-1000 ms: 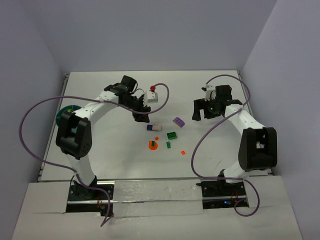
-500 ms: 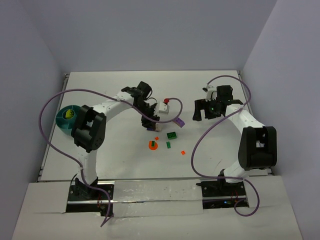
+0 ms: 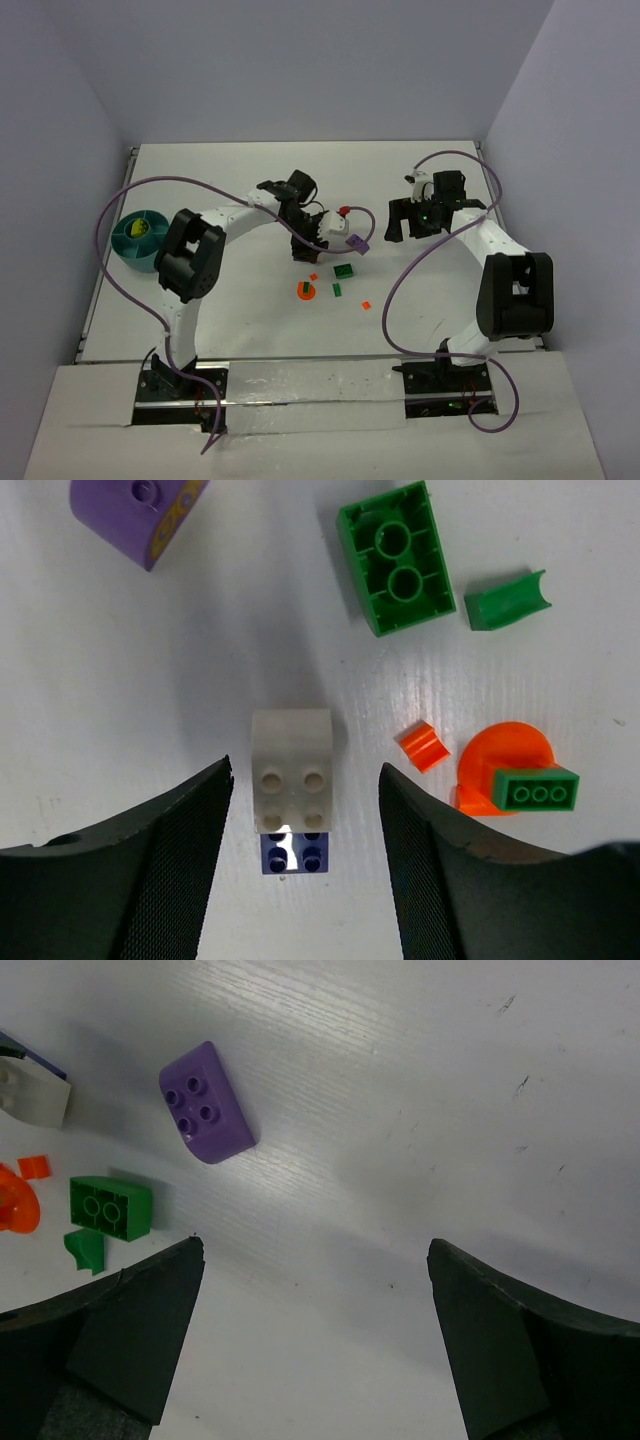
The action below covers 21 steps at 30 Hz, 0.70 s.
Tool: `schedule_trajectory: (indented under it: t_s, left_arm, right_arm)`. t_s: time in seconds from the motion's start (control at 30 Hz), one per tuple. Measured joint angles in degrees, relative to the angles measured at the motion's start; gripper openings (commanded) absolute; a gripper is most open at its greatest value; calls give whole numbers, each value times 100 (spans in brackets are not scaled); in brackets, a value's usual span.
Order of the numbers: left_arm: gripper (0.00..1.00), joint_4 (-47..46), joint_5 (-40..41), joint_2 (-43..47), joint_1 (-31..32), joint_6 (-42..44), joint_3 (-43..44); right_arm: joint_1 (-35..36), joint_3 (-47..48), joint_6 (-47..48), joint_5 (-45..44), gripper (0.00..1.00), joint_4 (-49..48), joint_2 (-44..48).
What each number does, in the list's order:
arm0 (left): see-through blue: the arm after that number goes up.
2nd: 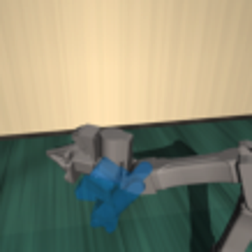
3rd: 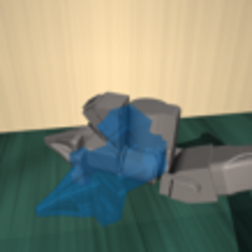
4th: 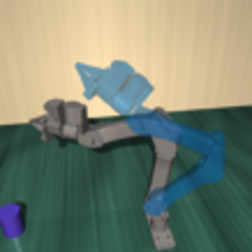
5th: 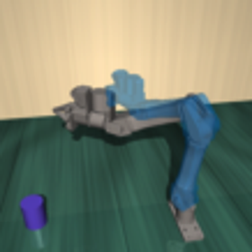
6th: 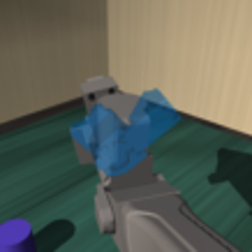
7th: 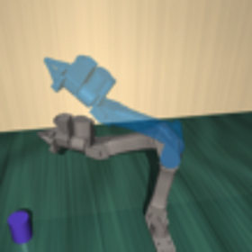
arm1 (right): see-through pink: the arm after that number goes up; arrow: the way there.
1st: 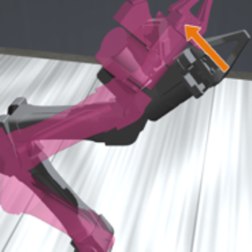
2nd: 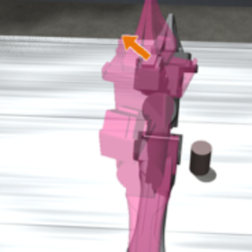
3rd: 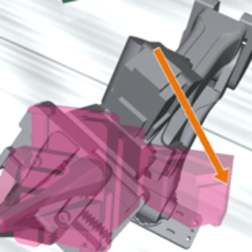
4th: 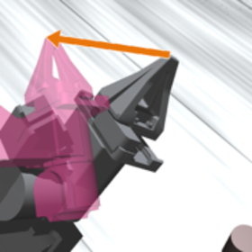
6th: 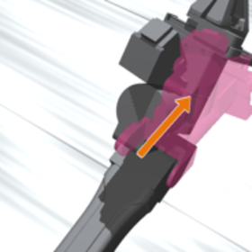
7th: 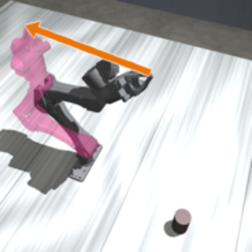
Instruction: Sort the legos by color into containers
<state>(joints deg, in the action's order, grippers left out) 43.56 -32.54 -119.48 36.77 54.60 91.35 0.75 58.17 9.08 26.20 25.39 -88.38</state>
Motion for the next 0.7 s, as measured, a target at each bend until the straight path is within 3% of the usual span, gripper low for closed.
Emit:
schedule_trajectory:
  t_s: [0.2, 0.57, 0.7]
  left_arm:
    - [61, -281, 231, -10, 69, -142, 0]
    - [60, -361, 464, -234, 108, -176, 0]
    - [39, -347, 481, -262, 111, -177, 0]
  right_arm:
    - [0, 0, 0, 8, 100, 2, 0]
    - [0, 0, 0, 24, 100, 0, 0]
    - [0, 0, 0, 37, 100, 0, 0]
